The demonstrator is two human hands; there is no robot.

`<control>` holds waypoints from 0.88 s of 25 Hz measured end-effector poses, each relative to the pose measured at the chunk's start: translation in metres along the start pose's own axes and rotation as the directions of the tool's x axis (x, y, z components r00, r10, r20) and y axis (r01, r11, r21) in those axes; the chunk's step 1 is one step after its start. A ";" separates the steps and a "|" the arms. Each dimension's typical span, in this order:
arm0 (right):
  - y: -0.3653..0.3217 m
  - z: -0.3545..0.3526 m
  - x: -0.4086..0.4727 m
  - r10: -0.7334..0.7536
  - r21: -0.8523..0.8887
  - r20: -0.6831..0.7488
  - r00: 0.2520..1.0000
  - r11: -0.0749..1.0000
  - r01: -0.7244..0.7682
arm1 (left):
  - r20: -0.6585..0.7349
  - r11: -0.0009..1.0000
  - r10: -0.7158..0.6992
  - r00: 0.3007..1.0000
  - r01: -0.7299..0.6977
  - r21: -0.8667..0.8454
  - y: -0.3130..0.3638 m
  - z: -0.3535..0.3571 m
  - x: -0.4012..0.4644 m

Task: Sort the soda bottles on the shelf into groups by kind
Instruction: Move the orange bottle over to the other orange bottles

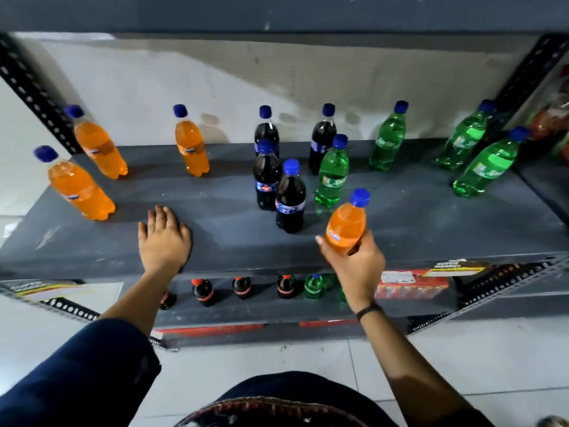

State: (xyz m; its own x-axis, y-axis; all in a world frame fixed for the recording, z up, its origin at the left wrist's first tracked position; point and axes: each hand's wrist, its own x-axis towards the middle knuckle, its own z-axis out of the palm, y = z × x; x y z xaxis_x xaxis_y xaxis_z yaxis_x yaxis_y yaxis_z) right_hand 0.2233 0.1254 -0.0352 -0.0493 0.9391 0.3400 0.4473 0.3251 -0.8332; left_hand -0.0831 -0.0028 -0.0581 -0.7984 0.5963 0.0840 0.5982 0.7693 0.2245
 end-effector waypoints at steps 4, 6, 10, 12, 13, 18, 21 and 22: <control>-0.046 0.047 -0.050 -0.177 0.171 0.275 0.945 0.976 0.133 | 0.004 1.000 -0.005 1.000 0.005 0.021 -0.001 -0.003 -0.002; -0.077 0.079 -0.049 -0.225 0.203 0.403 0.887 0.967 0.153 | -0.007 1.000 0.000 1.000 0.000 0.014 -0.001 -0.002 -0.002; -0.128 0.153 -0.016 -0.181 0.215 0.559 0.809 0.974 0.070 | -0.025 1.000 0.004 1.000 -0.004 0.009 -0.002 0.000 0.000; -0.137 0.184 -0.002 -0.161 0.234 0.576 0.801 0.972 0.027 | -0.025 1.000 -0.007 1.000 0.008 0.002 -0.002 -0.001 0.000; -0.138 0.196 0.001 -0.145 0.226 0.587 0.796 0.974 0.011 | -0.028 1.000 -0.007 1.000 0.007 -0.003 -0.001 0.000 -0.001; -0.129 0.224 -0.005 -0.129 0.195 0.580 0.804 0.981 0.016 | -0.023 1.000 -0.003 1.000 0.003 -0.009 -0.003 0.001 0.002; -0.125 0.225 -0.006 -0.143 0.217 0.600 0.787 0.976 0.011 | -0.016 1.000 -0.004 1.000 0.004 -0.005 -0.003 0.001 0.001; -0.121 0.224 -0.006 -0.152 0.238 0.615 0.774 0.971 0.002 | -0.016 1.000 0.000 1.000 0.000 -0.006 -0.003 0.001 0.000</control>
State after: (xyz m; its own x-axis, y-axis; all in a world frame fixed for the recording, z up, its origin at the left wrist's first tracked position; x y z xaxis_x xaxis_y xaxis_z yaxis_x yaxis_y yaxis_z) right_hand -0.0300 0.1049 -0.0343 -0.6552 0.7456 0.1219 0.2214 0.3437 -0.9126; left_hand -0.0852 -0.0047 -0.0599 -0.7996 0.5922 0.0992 0.5975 0.7682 0.2300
